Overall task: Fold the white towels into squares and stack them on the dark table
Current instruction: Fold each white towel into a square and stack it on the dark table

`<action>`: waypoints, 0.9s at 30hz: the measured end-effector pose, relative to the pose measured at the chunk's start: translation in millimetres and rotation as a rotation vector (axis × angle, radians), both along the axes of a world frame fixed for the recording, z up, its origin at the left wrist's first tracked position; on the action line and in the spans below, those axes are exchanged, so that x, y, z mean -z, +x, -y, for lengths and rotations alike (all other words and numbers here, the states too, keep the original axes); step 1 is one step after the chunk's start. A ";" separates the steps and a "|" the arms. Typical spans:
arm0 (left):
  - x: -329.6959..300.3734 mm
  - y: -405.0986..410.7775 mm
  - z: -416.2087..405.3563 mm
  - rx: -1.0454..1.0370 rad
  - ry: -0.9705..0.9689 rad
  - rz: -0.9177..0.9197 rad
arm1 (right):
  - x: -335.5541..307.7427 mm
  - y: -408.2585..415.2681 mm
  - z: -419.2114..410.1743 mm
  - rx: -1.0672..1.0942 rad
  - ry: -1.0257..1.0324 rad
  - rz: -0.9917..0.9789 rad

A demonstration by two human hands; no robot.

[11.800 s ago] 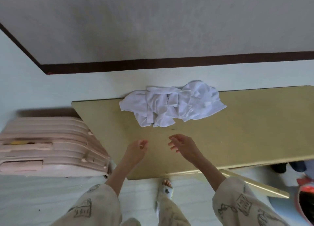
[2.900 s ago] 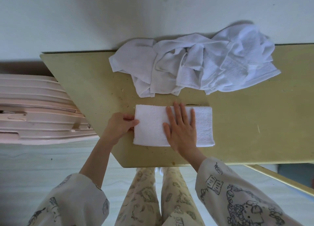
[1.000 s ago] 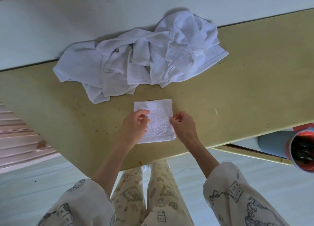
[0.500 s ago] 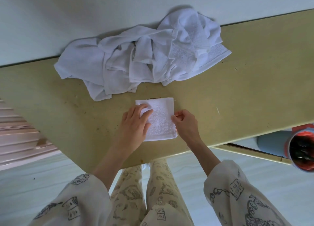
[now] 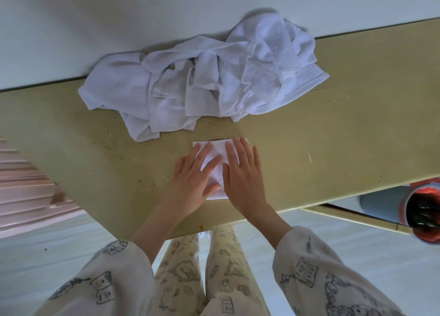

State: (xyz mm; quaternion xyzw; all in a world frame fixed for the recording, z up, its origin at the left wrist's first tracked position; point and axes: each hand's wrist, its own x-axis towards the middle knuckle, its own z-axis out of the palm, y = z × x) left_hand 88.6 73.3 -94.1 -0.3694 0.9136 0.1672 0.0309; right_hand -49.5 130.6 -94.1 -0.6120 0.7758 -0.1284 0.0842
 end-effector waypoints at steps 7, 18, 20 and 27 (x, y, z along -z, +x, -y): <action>-11.9 8.4 38.1 -0.347 0.116 -0.293 | 26.9 -9.8 -3.0 -0.023 0.129 -0.019; -29.9 -18.1 96.1 -0.270 0.851 0.066 | 24.8 -12.4 -2.2 -0.092 0.117 -0.062; -31.5 -23.0 100.0 -0.250 0.909 0.171 | 25.1 -13.5 -2.3 -0.111 0.128 -0.071; -37.1 -26.0 108.0 -0.117 0.825 0.385 | 28.3 -14.8 -1.6 -0.142 0.105 -0.101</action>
